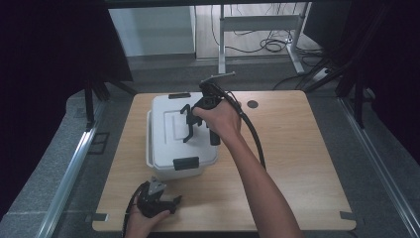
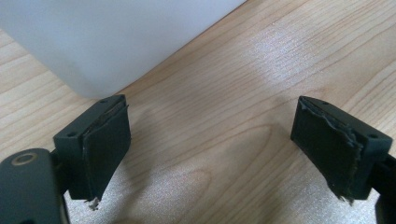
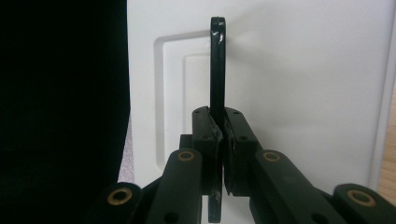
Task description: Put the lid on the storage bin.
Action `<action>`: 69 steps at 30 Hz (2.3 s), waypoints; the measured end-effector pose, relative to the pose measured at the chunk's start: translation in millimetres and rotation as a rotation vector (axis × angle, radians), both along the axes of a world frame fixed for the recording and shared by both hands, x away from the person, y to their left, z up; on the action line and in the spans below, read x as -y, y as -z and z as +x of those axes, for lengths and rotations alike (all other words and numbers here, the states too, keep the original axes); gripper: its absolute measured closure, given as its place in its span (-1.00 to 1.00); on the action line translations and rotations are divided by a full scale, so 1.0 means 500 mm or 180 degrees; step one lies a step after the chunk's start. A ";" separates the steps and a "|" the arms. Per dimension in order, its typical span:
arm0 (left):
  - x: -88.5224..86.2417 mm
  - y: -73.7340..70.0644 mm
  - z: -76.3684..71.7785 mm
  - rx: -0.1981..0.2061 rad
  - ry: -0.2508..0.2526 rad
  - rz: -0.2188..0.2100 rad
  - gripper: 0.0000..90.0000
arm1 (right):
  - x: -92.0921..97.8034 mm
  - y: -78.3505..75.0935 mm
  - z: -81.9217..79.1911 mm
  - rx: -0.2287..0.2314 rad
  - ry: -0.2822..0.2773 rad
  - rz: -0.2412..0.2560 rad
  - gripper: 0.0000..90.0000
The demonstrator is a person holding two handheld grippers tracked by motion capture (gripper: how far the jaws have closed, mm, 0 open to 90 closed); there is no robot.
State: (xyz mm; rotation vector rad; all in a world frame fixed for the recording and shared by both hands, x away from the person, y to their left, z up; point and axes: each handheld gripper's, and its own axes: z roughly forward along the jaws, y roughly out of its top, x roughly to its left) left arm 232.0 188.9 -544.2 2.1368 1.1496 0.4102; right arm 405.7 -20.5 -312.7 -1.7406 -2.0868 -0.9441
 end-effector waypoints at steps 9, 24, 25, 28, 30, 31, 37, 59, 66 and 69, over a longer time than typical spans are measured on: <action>0.001 0.000 0.000 0.0004 -0.0007 -0.0012 -0.74 | -0.033 0.003 0.009 -0.0029 -0.0045 -0.0007 0.88; 0.000 0.000 0.000 -0.0002 0.0028 0.0018 -0.74 | -0.072 0.027 0.050 -0.0137 -0.0027 -0.0080 0.88; 0.000 0.000 0.000 -0.0001 0.0027 0.0017 -0.74 | -0.074 0.030 0.052 -0.0137 -0.0026 -0.0087 0.88; 0.000 0.000 0.000 -0.0002 0.0029 0.0017 -0.74 | -0.079 0.041 0.061 -0.0159 -0.0017 -0.0108 0.88; 0.000 0.000 0.000 0.0000 0.0029 0.0006 -0.74 | -0.083 0.046 0.064 -0.0173 -0.0011 -0.0110 0.88; 0.000 0.000 0.000 0.0004 0.0021 0.0014 -0.73 | -0.085 0.050 0.067 -0.0179 -0.0020 -0.0112 0.88; -0.001 -0.001 0.000 -0.0001 0.0026 0.0019 -0.73 | -0.092 0.073 0.080 -0.0210 0.0019 -0.0171 0.88; 0.000 0.000 0.000 0.0002 0.0034 0.0015 -0.74 | -0.055 0.082 0.069 0.0129 0.0105 0.0051 0.51; 0.000 -0.001 0.000 -0.0003 0.0031 0.0020 -0.73 | -0.006 0.068 0.043 0.0300 0.0076 0.0182 0.41; 0.000 0.000 0.000 -0.0007 0.0026 0.0014 -0.73 | 0.021 0.065 0.030 0.0374 0.0091 0.0217 0.38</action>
